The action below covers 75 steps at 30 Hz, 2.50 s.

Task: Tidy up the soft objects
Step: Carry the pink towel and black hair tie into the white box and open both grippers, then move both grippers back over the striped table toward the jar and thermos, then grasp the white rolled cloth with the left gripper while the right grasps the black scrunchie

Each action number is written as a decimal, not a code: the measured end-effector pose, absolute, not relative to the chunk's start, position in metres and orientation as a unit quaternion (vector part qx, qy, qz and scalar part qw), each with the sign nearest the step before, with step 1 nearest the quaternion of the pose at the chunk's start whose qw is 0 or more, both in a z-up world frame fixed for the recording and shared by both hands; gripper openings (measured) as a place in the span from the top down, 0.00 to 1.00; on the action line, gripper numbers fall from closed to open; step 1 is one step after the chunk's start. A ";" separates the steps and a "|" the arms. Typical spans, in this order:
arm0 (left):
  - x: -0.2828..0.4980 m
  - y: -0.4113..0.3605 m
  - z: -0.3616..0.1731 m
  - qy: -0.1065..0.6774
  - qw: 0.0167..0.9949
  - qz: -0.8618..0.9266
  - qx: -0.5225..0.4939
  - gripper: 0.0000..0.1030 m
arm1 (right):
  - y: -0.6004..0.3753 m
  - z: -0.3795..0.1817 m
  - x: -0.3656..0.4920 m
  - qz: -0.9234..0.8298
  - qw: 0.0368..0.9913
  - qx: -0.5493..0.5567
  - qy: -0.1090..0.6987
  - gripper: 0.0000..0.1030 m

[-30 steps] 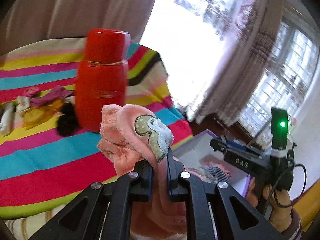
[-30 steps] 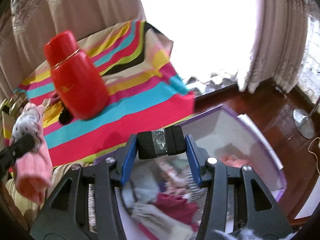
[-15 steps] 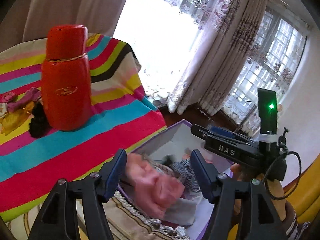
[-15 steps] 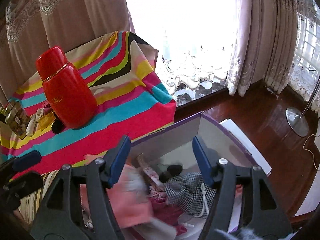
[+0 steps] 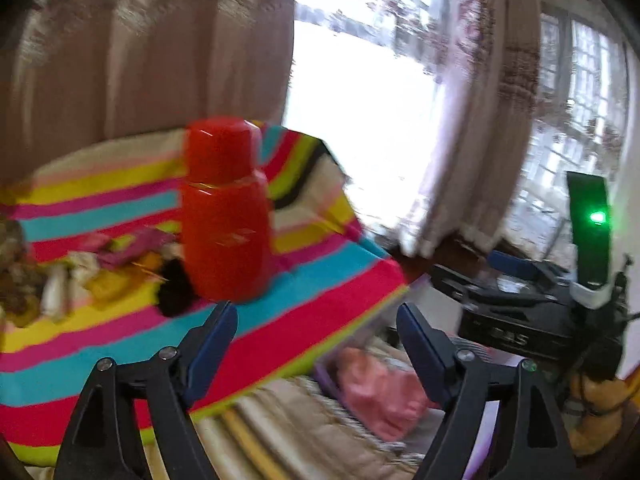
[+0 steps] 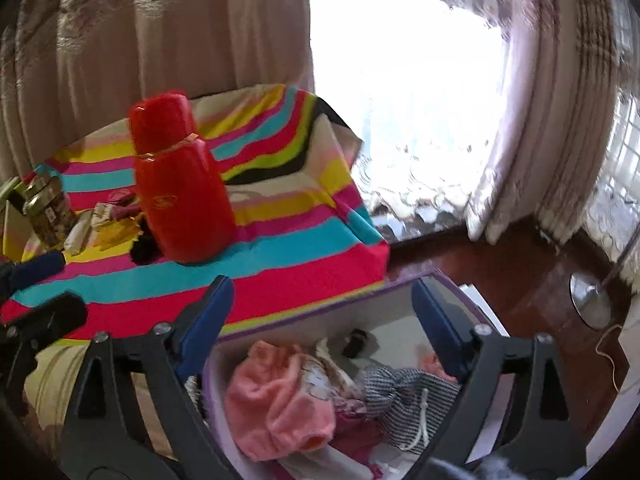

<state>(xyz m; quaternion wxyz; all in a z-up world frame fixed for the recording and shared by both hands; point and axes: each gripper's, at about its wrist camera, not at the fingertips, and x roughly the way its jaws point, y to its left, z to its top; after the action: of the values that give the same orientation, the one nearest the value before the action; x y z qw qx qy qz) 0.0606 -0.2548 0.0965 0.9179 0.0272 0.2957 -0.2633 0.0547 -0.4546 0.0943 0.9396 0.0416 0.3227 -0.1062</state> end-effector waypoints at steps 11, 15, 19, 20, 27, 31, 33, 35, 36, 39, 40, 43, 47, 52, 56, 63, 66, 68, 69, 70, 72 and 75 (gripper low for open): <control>0.076 -0.156 0.093 0.250 0.954 -0.162 0.032 0.19 | -0.379 0.104 0.083 -0.048 0.948 0.004 0.315 0.09; 0.090 -0.113 0.087 0.266 0.956 -0.127 -0.007 0.19 | -0.345 0.094 0.098 0.001 0.942 -0.013 0.336 0.09; 0.101 -0.081 0.082 0.283 0.954 -0.096 -0.035 0.20 | -0.304 0.080 0.109 0.003 0.936 -0.092 0.340 0.09; 0.103 -0.075 0.081 0.285 0.954 -0.091 -0.039 0.19 | -0.292 0.076 0.111 0.006 0.933 -0.120 0.338 0.09; 0.126 -0.037 0.070 0.309 0.946 -0.064 -0.072 0.19 | -0.236 0.051 0.134 0.035 0.905 -0.266 0.331 0.09; 0.141 -0.020 0.060 0.333 0.937 -0.046 -0.097 0.20 | -0.218 0.033 0.152 0.053 0.879 -0.334 0.336 0.09; 0.152 -0.012 0.054 0.347 0.931 -0.032 -0.108 0.20 | -0.209 0.025 0.158 0.059 0.865 -0.372 0.332 0.09; 0.163 -0.004 0.048 0.361 0.925 -0.020 -0.117 0.20 | -0.203 0.020 0.163 0.064 0.855 -0.394 0.330 0.09; 0.169 -0.001 0.045 0.365 0.923 -0.016 -0.119 0.20 | -0.201 0.017 0.167 0.066 0.850 -0.404 0.331 0.09; 0.191 0.006 0.038 0.375 0.919 -0.001 -0.120 0.21 | -0.193 0.008 0.177 0.075 0.835 -0.432 0.333 0.09; 0.197 0.008 0.036 0.378 0.918 0.005 -0.119 0.22 | -0.191 0.005 0.179 0.079 0.831 -0.439 0.333 0.09; 0.221 0.015 0.028 0.387 0.914 0.021 -0.119 0.23 | -0.184 -0.007 0.188 0.087 0.815 -0.462 0.338 0.09; 0.250 0.021 0.016 0.396 0.910 0.042 -0.114 0.24 | -0.176 -0.018 0.202 0.098 0.799 -0.480 0.349 0.09; 0.282 0.024 -0.003 0.412 0.903 0.055 -0.107 0.25 | -0.167 -0.033 0.221 0.110 0.769 -0.510 0.369 0.09; 0.297 0.022 -0.017 0.420 0.901 0.060 -0.088 0.26 | -0.160 -0.041 0.240 0.129 0.738 -0.535 0.390 0.09; 0.315 0.025 -0.034 0.426 0.899 0.065 -0.082 0.27 | -0.152 -0.044 0.277 0.153 0.675 -0.570 0.442 0.09; 0.323 0.025 -0.038 0.426 0.899 0.064 -0.079 0.27 | -0.153 -0.052 0.296 0.161 0.644 -0.569 0.487 0.09; 0.327 0.025 -0.040 0.426 0.899 0.065 -0.077 0.31 | -0.155 -0.053 0.306 0.165 0.636 -0.556 0.510 0.09; 0.329 0.025 -0.040 0.428 0.899 0.064 -0.076 0.33 | -0.155 -0.052 0.312 0.167 0.634 -0.545 0.523 0.09; 0.331 0.025 -0.042 0.430 0.897 0.061 -0.077 0.38 | -0.156 -0.052 0.315 0.168 0.633 -0.539 0.530 0.09; 0.335 0.024 -0.046 0.436 0.895 0.059 -0.076 0.47 | -0.155 -0.052 0.320 0.174 0.627 -0.535 0.539 0.09; 0.337 0.024 -0.054 0.445 0.891 0.056 -0.074 0.59 | -0.155 -0.051 0.328 0.180 0.619 -0.522 0.559 0.09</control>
<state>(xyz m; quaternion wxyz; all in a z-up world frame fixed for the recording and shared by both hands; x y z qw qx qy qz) 0.3374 0.0239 -0.0540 0.8908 -0.0742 0.4448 0.0560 0.3278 -0.1554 -0.0514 0.6186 -0.5219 0.5590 0.1800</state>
